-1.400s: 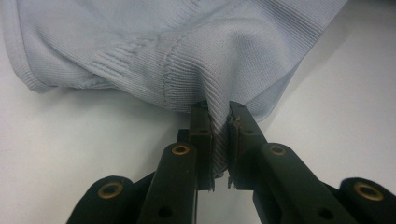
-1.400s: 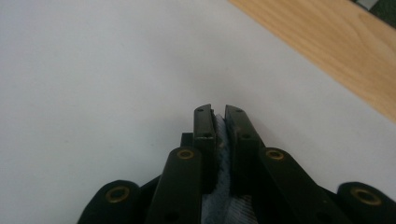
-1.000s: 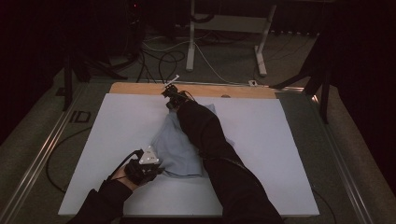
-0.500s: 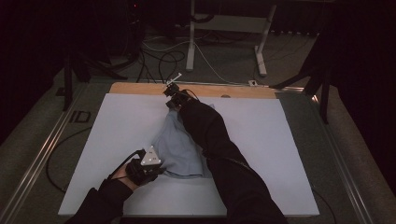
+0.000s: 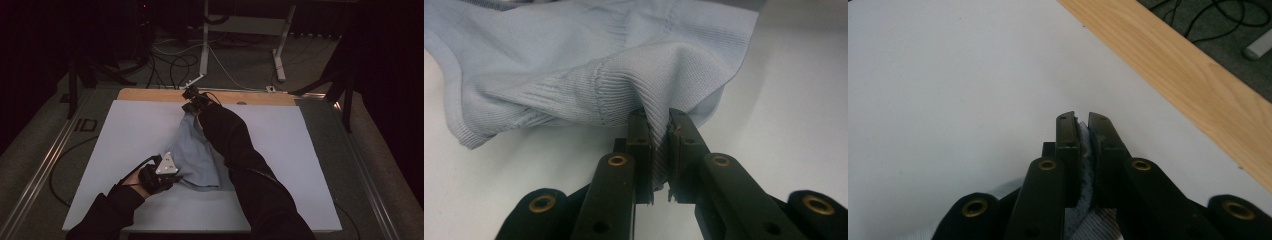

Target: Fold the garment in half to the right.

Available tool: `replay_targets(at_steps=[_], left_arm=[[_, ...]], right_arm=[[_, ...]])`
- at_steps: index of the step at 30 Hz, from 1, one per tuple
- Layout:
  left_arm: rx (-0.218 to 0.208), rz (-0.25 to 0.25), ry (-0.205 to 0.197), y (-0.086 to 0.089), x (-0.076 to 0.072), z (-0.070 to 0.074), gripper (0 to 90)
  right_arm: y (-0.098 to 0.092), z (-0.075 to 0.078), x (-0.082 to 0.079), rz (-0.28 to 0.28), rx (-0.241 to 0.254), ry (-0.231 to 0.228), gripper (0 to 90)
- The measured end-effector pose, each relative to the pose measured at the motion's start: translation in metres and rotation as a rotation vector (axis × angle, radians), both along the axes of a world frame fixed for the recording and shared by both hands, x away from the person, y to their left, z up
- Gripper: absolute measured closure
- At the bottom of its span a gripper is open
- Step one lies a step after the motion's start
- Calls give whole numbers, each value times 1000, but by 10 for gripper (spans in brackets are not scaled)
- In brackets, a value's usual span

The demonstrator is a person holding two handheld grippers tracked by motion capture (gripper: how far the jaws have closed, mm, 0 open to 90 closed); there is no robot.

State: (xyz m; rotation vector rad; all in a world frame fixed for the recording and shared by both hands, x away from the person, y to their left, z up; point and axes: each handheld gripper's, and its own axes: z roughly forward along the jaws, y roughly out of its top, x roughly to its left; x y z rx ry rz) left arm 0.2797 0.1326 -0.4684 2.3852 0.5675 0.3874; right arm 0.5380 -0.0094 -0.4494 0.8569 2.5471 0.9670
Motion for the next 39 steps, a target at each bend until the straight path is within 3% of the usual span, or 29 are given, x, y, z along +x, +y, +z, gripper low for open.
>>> replay_targets(at_steps=[8, 15, 39], left_arm=[[42, -52, 4, -9, 3, 10, 836], [56, -90, -17, -19, 5, 20, 836], [122, -217, -55, -65, 12, 35, 836]], right_arm=[[-17, 10, -2, -20, 23, -10, 849], [-34, 18, -3, -40, 37, -27, 849], [-73, 33, -11, -75, 92, -53, 848]])
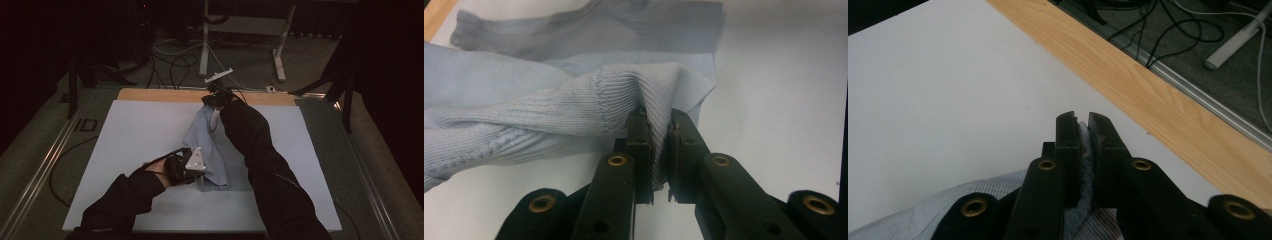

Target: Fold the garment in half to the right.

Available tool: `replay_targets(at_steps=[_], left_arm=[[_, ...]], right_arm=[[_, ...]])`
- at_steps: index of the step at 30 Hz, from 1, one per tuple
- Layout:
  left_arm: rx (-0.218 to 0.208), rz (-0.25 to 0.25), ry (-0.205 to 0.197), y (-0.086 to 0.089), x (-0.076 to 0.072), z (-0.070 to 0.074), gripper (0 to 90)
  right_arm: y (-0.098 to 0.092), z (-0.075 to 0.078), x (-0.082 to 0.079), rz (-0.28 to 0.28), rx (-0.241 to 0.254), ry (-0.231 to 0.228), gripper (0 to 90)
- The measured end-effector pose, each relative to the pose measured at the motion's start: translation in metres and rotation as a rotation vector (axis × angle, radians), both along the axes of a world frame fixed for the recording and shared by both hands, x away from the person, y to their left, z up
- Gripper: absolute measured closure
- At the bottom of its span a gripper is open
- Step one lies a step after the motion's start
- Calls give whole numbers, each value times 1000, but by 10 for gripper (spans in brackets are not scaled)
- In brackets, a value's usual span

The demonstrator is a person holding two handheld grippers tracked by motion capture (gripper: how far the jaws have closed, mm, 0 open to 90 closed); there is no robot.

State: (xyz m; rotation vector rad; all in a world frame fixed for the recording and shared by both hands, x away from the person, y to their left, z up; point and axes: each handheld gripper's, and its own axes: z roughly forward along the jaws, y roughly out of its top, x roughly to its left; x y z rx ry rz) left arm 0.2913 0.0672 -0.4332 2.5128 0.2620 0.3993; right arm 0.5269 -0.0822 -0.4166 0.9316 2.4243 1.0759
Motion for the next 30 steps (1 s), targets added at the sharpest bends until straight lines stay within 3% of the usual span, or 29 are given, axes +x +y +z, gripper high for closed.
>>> replay_targets(at_steps=[10, 24, 30], left_arm=[[12, -54, 2, -27, 4, -3, 836], [50, -118, 2, -65, 12, -16, 835], [68, -153, 3, -82, 15, -22, 835]], right_arm=[[-17, -3, 0, -17, 6, -2, 847], [-35, -11, 2, -9, 57, 9, 845], [-38, -16, 5, -14, 46, 16, 845]])
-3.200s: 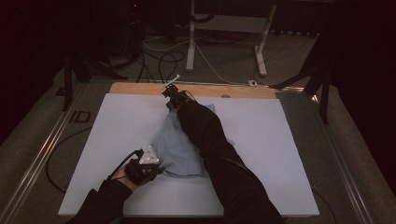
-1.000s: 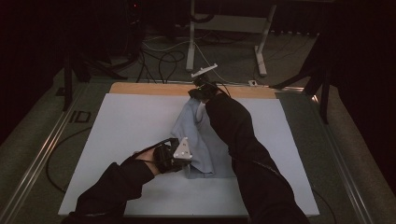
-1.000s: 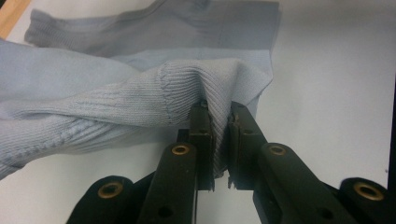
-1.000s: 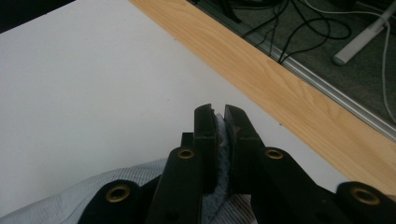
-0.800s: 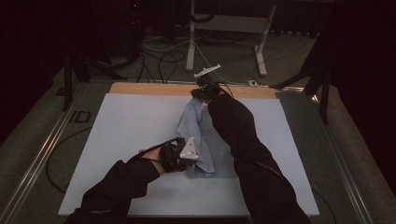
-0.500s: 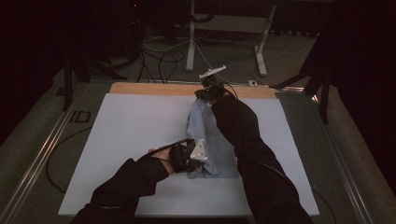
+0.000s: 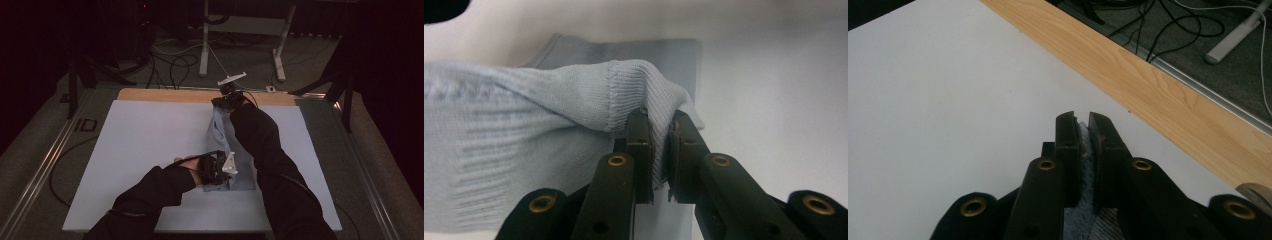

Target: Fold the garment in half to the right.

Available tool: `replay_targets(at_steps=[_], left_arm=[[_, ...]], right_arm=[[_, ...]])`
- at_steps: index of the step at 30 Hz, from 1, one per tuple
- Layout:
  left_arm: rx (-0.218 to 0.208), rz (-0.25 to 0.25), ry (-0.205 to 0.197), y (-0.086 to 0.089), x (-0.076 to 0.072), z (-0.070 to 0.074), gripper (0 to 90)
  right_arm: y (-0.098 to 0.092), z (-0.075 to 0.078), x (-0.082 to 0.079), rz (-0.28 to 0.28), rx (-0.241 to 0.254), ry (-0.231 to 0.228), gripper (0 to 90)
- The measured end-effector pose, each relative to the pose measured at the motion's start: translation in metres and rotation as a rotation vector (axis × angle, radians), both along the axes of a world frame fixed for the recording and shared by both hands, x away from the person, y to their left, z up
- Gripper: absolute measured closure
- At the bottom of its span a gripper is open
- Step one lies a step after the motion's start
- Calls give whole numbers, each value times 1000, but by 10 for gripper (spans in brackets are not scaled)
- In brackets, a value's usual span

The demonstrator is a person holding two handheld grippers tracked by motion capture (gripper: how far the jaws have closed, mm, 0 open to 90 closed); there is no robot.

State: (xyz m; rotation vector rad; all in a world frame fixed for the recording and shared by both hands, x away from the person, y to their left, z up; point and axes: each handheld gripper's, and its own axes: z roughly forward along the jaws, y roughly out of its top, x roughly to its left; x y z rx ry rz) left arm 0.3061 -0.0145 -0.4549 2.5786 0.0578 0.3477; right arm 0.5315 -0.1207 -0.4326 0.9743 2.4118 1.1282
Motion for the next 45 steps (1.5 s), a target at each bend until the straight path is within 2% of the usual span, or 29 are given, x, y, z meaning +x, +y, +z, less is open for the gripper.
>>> replay_targets(at_steps=[4, 8, 10, 16, 20, 21, 22, 23, 24, 25, 27, 28, 30, 31, 33, 34, 39, 43, 45], left_arm=[[-10, -5, 17, -9, 4, -5, 834], [-4, -16, 13, -20, 6, -12, 834], [-8, -21, 7, -24, 8, -16, 834], [-4, -22, 19, -31, 14, -25, 833], [-17, -20, 30, -35, 20, -30, 832], [-16, -18, 37, -35, 21, -31, 831], [-17, -16, 42, -36, 22, -32, 831], [-16, -14, 43, -38, 22, -33, 829], [-11, -16, 48, -39, 22, -34, 829], [-8, -13, 54, -40, 23, -35, 828], [-9, -20, 65, -43, 22, -35, 818], [-13, -21, 70, -44, 22, -35, 812], [-11, -25, 77, -46, 22, -35, 797], [-21, -25, 89, -47, 21, -35, 781], [-24, -47, 106, -50, 19, -34, 752], [-27, -60, 112, -51, 18, -34, 716], [-33, -69, 118, -52, 15, -32, 605], [-48, -57, 110, -48, 15, -27, 527], [-57, -52, 94, -43, 15, -20, 497]], right_arm=[[-6, -6, 3, -8, 3, 6, 844], [-9, -9, 4, -10, 7, 8, 842], [-12, -12, 5, -4, 25, 8, 842], [-18, -21, 9, 10, 56, 24, 837], [-20, -23, 11, 2, 47, 26, 816], [-23, -22, 11, 5, 50, 15, 747], [-23, -22, 11, 5, 50, 15, 747], [-28, -21, 11, -14, 38, 6, 601], [-28, -21, 11, -14, 38, 6, 601], [-31, -20, 11, -14, 42, -1, 535], [-39, -16, 10, -14, 65, 2, 360], [-43, -14, 10, -17, 79, 1, 310], [-49, -13, 9, -14, 114, 26, 162], [-51, -13, 9, 7, 131, 42, 116], [-56, -13, 6, 14, 162, 56, 113], [-57, -13, 5, 22, 155, 53, 86], [-68, -7, -3, 6, 204, 12, 86], [-72, -3, -7, 8, 196, -11, 86], [-75, -1, -12, 9, 189, -13, 87]])
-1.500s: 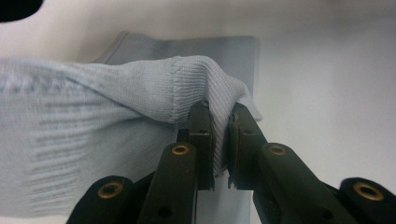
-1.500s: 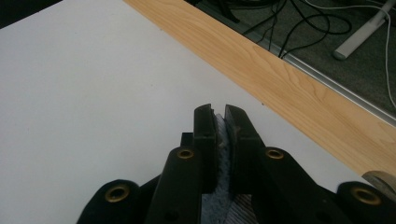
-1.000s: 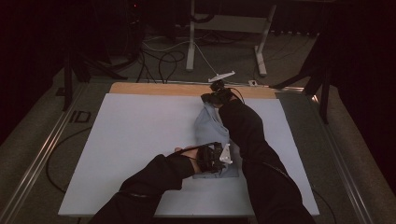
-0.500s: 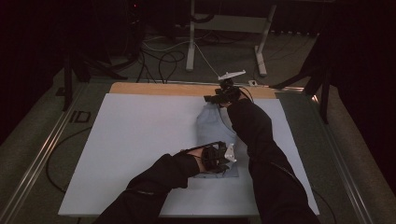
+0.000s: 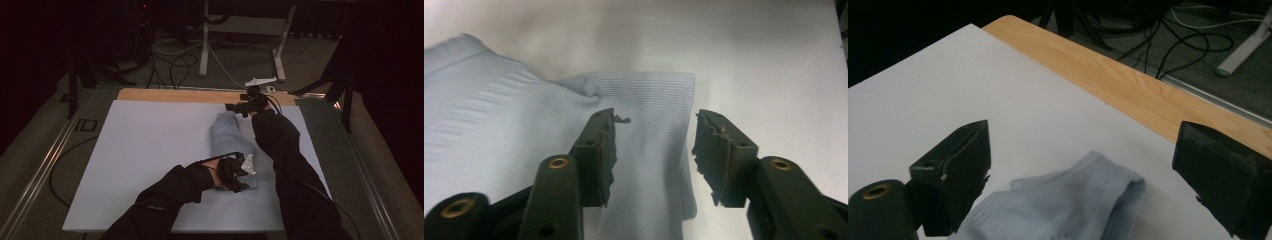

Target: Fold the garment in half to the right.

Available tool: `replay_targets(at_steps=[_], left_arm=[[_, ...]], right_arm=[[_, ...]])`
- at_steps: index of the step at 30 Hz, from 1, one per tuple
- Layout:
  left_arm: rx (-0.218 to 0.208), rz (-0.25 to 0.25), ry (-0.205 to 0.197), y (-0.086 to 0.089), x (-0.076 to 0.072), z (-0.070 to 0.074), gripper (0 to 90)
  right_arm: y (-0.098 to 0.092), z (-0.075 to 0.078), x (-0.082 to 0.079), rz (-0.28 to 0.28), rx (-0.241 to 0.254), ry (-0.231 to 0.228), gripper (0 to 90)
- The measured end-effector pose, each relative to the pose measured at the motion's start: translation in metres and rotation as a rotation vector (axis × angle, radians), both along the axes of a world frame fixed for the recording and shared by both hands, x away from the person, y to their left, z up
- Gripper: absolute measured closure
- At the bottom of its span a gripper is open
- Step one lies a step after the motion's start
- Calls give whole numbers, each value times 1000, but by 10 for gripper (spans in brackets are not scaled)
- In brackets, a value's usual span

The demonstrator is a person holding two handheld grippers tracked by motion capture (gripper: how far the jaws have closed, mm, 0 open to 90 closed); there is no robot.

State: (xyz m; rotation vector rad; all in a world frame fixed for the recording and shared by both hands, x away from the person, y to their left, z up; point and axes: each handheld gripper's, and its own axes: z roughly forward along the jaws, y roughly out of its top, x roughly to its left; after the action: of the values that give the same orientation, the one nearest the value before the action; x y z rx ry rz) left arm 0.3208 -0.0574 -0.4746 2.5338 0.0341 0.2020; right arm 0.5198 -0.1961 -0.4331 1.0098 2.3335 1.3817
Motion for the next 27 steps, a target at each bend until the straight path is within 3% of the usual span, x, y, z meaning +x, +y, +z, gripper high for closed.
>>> replay_targets(at_steps=[5, 11, 16, 27], left_arm=[[-25, 8, -3, 10, -1, 10, 463], [-18, 46, -3, 22, -4, 14, 387], [-10, 61, -2, 29, -8, 18, 334], [-46, 80, 13, 56, -10, 26, 297]], right_arm=[[-2, 3, -7, 5, 26, 4, 87], [-1, 7, -18, 28, -8, -21, 87], [-1, 7, -23, 38, -7, -30, 87], [1, 0, -35, 67, -16, -19, 86]])
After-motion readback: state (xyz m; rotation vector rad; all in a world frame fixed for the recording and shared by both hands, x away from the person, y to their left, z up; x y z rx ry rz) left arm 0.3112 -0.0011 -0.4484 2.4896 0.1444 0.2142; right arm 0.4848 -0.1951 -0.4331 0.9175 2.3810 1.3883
